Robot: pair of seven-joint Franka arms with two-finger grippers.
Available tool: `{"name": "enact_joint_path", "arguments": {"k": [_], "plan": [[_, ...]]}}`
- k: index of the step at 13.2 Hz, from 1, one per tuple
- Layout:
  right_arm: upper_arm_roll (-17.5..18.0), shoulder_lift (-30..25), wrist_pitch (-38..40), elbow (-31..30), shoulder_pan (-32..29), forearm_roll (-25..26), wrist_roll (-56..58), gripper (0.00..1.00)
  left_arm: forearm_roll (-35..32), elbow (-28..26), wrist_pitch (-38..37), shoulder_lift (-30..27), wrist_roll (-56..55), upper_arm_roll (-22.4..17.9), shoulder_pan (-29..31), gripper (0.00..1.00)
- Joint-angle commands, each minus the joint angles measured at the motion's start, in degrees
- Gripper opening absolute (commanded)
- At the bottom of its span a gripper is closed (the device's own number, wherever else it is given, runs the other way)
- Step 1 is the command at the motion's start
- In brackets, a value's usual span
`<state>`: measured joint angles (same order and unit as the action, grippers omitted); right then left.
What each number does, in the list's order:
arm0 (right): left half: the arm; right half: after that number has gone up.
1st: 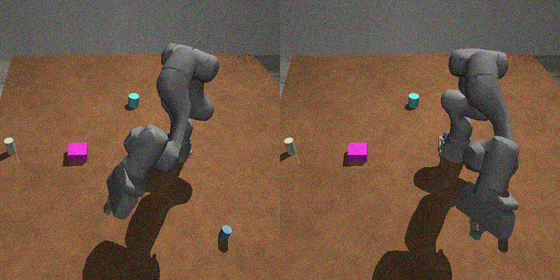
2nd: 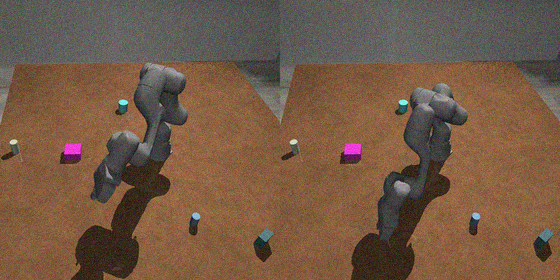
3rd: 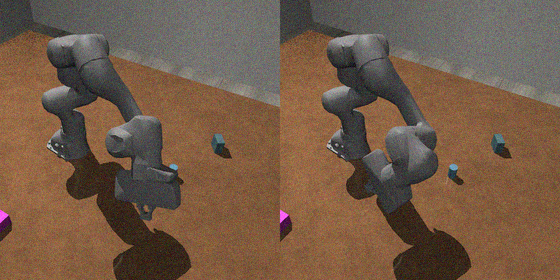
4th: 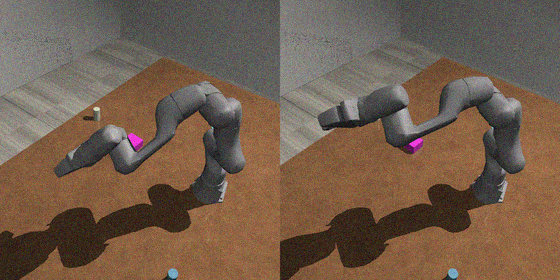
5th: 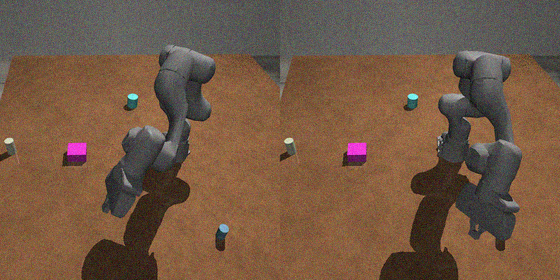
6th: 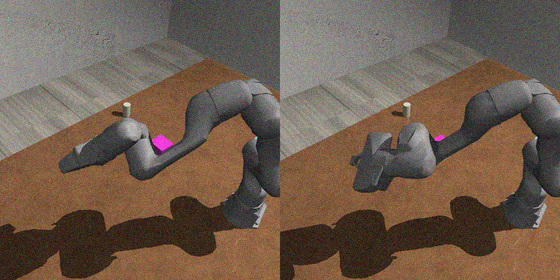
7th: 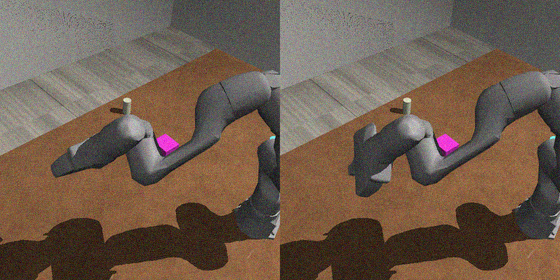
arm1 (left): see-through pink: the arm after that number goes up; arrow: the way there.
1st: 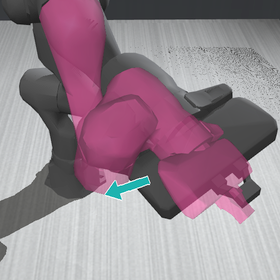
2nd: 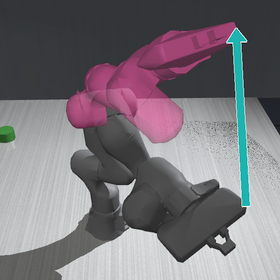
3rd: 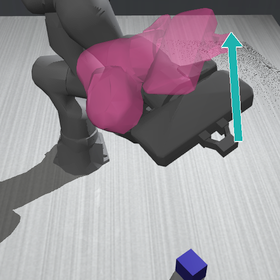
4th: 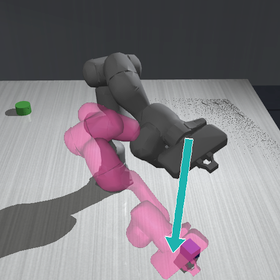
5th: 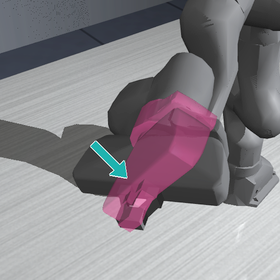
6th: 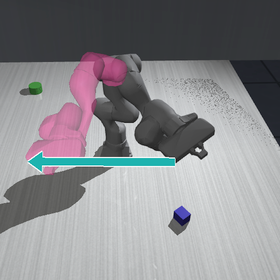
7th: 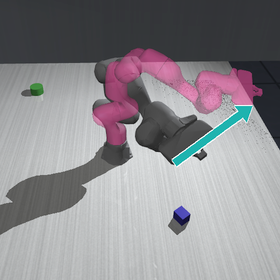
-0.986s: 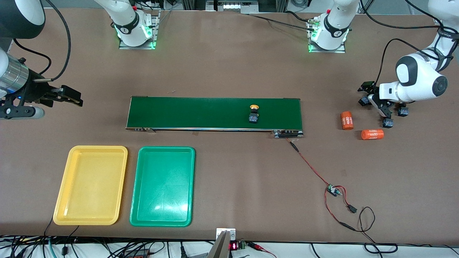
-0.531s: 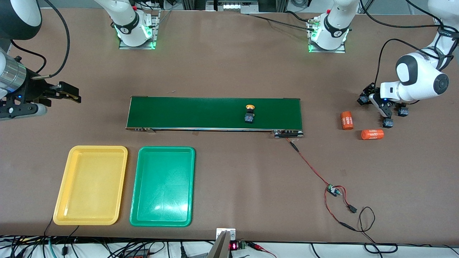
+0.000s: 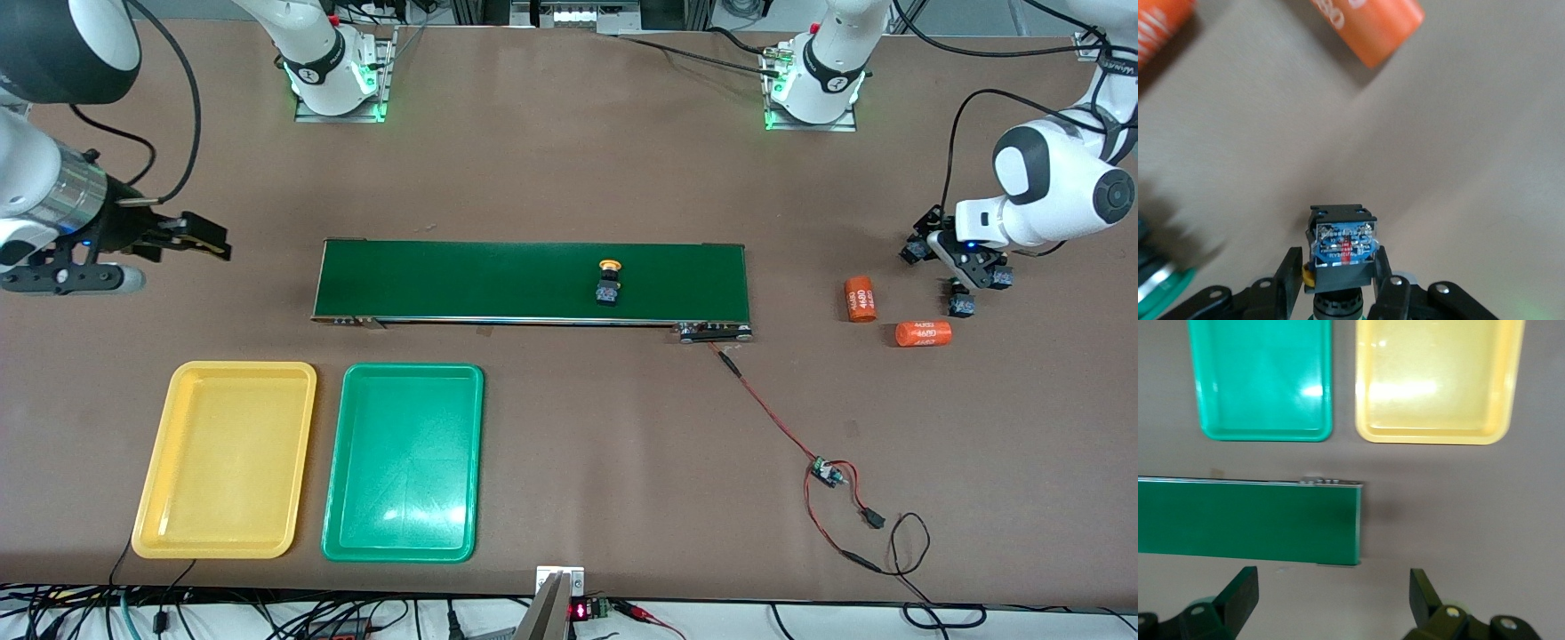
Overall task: Sort buttons by color to trays
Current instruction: 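Place the green button on the belt while the right gripper reaches the belt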
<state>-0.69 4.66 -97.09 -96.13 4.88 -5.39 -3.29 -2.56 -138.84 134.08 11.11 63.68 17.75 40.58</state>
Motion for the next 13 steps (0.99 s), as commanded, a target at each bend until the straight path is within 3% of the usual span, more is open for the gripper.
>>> {"name": "enact_joint_path", "arguments": {"k": [1, 3, 6, 9, 13], "plan": [[0.2, -7.5, -7.0, -11.5, 0.3, -3.3, -0.3, 1.0, -0.5, 1.6, -2.9, -4.2, -5.0, 0.4, -4.7, 0.0], [2.0, -9.1, -9.1, -14.7, 0.5, -3.0, -1.6, 1.0, -0.5, 3.3, -3.1, -5.8, -9.3, 0.4, -9.7, 0.0], [5.1, -12.8, -14.1, -21.8, 0.4, -1.8, -7.7, 1.0, -0.6, 8.5, -11.4, -5.4, -24.1, 0.9, -17.5, 0.0], [11.2, -13.1, -13.8, -23.6, 0.3, 4.8, -17.9, 1.0, -0.4, 12.9, -15.9, -3.6, -37.5, 1.1, -24.9, 0.0], [17.9, -12.4, -14.2, -24.7, 0.5, 6.6, -23.7, 1.0, 6.0, 16.0, -15.5, 1.2, -43.2, 1.5, -30.1, 0.0]]}}
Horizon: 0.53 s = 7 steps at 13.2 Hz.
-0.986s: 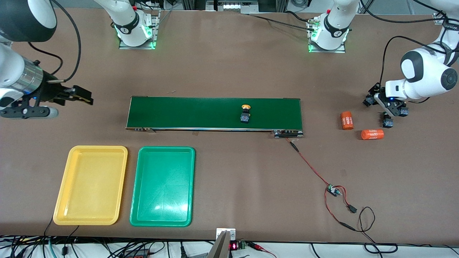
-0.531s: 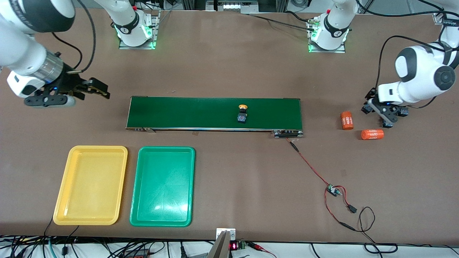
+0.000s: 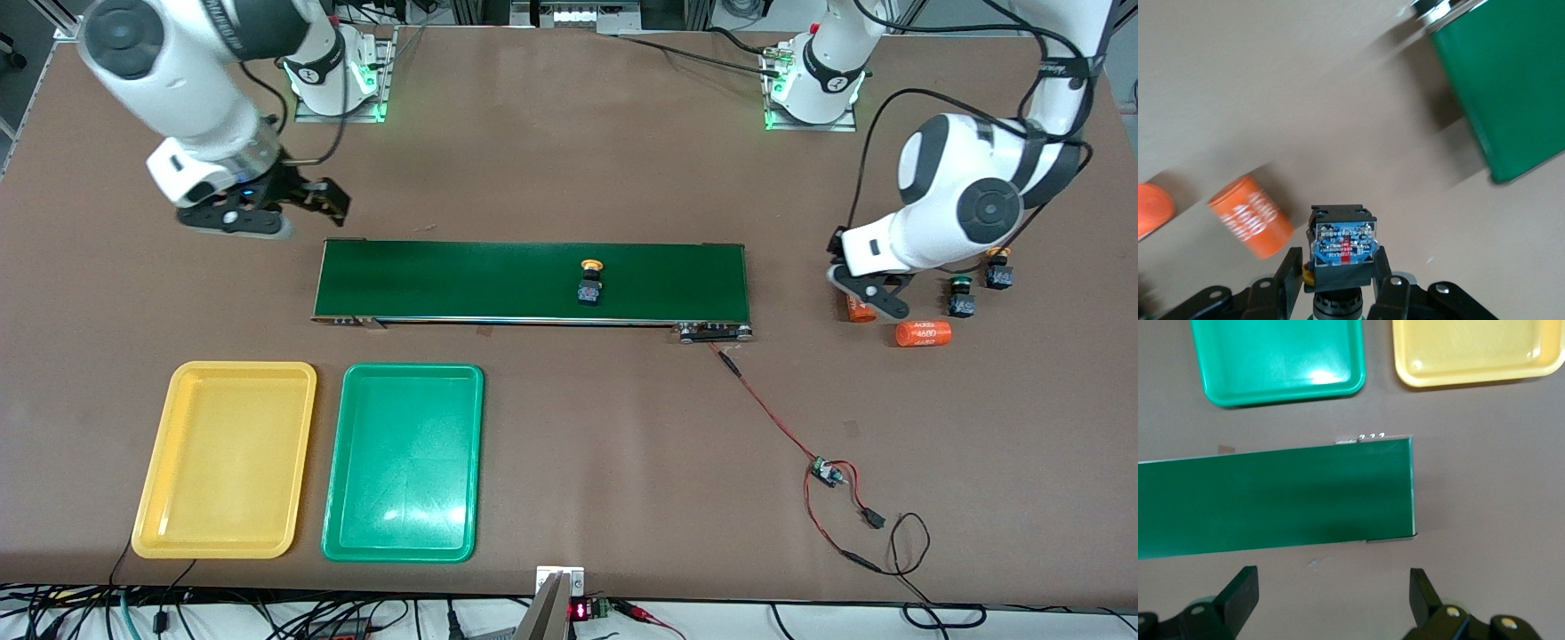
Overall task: Sort buttons by color to trays
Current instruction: 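Place the green button on the belt while the right gripper reaches the belt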
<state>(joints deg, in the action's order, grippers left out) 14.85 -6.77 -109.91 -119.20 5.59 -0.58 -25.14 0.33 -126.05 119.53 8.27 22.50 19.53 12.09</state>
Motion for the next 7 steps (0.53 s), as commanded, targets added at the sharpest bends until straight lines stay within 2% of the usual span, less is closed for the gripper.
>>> {"name": "enact_joint_path", "arguments": {"k": [1, 7], "plan": [[3.8, -0.4, -1.8, -1.6, -0.2, 2.5, -2.2, 1.0, 4.9, 4.1, -0.7, 5.0, -4.4, -0.3, -3.1, 0.0], [7.7, 3.7, -7.9, -1.6, 0.6, 2.5, -8.7, 1.0, 5.5, 12.5, -0.6, 10.7, -20.2, -0.2, -10.6, 0.0]]}}
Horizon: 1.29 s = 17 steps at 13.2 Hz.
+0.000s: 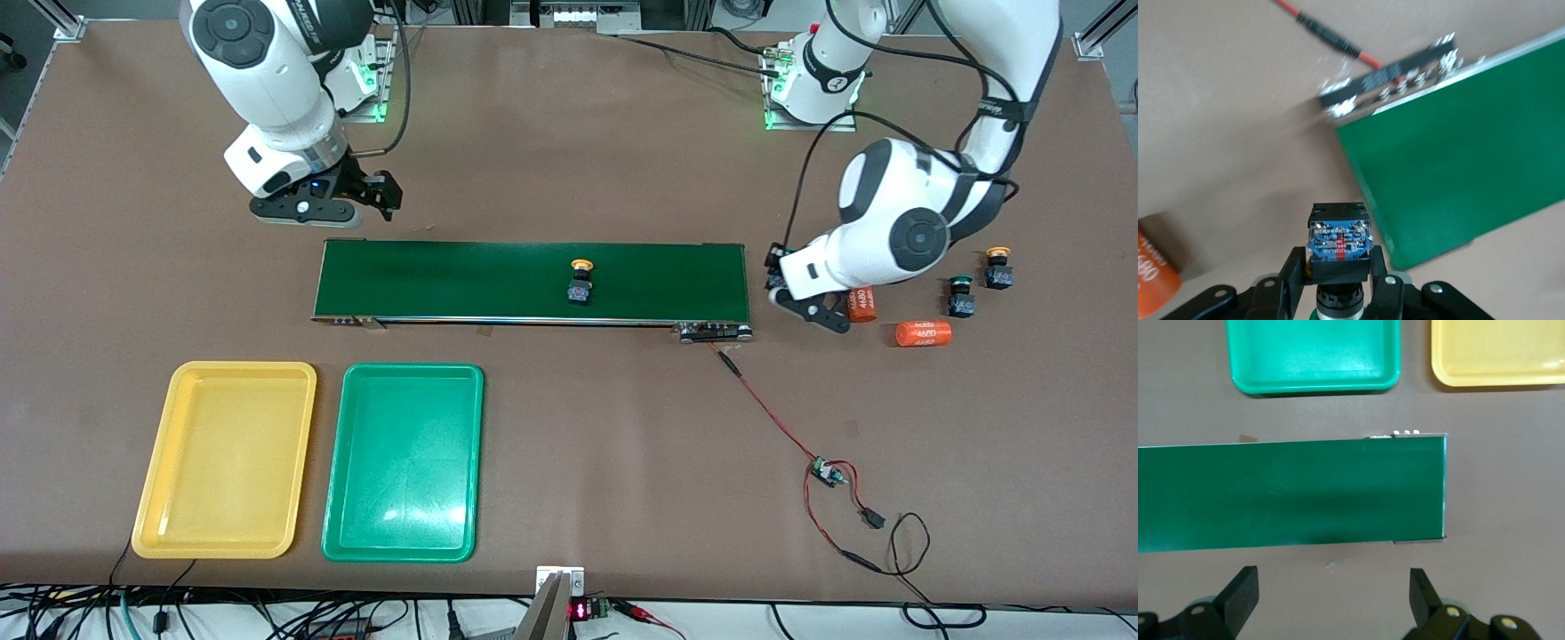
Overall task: Sort buttons by color to trays
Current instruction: 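Place the green button on the belt while the right gripper reaches the belt, then grasp the orange button with the right gripper while the left gripper reaches a cylinder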
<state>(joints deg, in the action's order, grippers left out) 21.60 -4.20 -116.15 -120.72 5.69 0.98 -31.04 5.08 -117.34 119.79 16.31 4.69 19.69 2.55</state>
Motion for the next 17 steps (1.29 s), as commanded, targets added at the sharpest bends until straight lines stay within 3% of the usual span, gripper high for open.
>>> {"name": "enact_joint_path", "arguments": {"k": [1, 3, 10, 11, 12, 13, 17], "plan": [[1.3, 3.0, -4.3, 0.0, 2.1, 2.3, -5.6, 1.0, 0.9, 5.5, -0.5, 4.3, -5.2, -0.4, -2.8, 0.0], [1.3, 4.9, -5.7, 0.2, 3.7, 4.6, -8.5, 1.0, 1.2, 5.5, 2.6, 5.2, -10.2, -0.4, -5.3, 0.0], [1.4, 10.8, -13.3, 1.2, 4.9, 4.8, -10.4, 1.0, 1.2, 5.0, 7.1, 8.3, -16.5, -0.5, -8.3, 0.02], [1.4, 11.8, -13.4, 1.8, 5.1, 4.8, -10.4, 1.0, 1.2, 5.1, 7.3, 8.4, -16.3, -0.5, -8.4, 0.28], [1.4, 12.7, -13.4, 2.4, 5.6, 4.8, -10.4, 1.0, 1.2, 5.1, 7.4, 8.4, -15.6, -0.5, -8.3, 0.93], [1.4, 13.9, -13.4, 3.3, 6.3, 4.7, -10.4, 1.0, 1.2, 5.1, 7.2, 7.7, -15.5, -0.5, -8.3, 1.0], [1.3, 17.8, -13.4, 6.1, 7.8, 4.7, -10.4, 1.0, 0.6, 5.1, 3.5, 2.1, -15.4, -2.4, -5.0, 1.0]]}}
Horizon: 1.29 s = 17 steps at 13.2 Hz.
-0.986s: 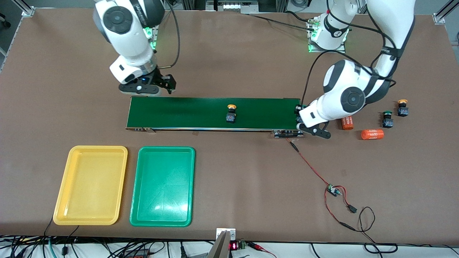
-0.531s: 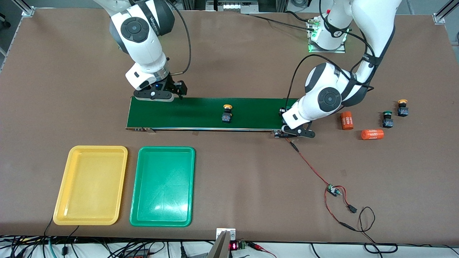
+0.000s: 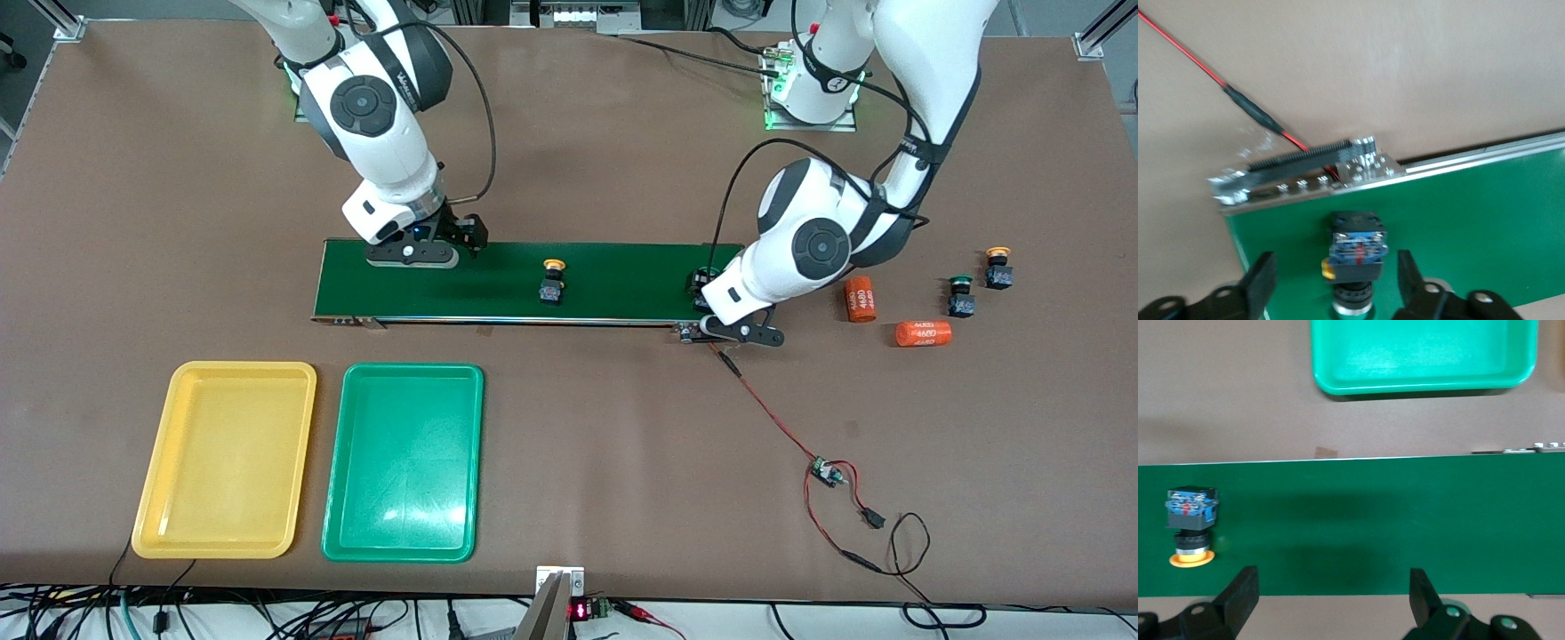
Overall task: Sort buttons by color to trays
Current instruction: 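Grasp the orange button with the right gripper while the left gripper reaches a cylinder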
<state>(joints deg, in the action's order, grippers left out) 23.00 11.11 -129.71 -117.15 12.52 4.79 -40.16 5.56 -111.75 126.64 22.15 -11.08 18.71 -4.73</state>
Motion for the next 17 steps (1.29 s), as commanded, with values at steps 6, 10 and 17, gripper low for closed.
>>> {"name": "enact_joint_path", "arguments": {"k": [6, 10, 17], "plan": [[-0.1, 8.6, -2.2, 5.9, 4.4, 7.7, -10.7, 1.0, -9.3, -1.1, -6.6, -1.3, 4.3, -2.7, 15.0, 1.0], [-0.1, 11.6, -3.9, 5.9, 4.9, 9.0, -10.5, 1.0, -9.5, -4.7, -6.4, -0.4, 5.4, -2.9, 19.1, 1.0], [-0.2, 14.1, -3.8, 9.2, 4.8, 8.8, -10.8, 1.0, -9.6, -7.5, -5.3, -0.4, 15.1, -2.9, 23.8, 1.0]]}}
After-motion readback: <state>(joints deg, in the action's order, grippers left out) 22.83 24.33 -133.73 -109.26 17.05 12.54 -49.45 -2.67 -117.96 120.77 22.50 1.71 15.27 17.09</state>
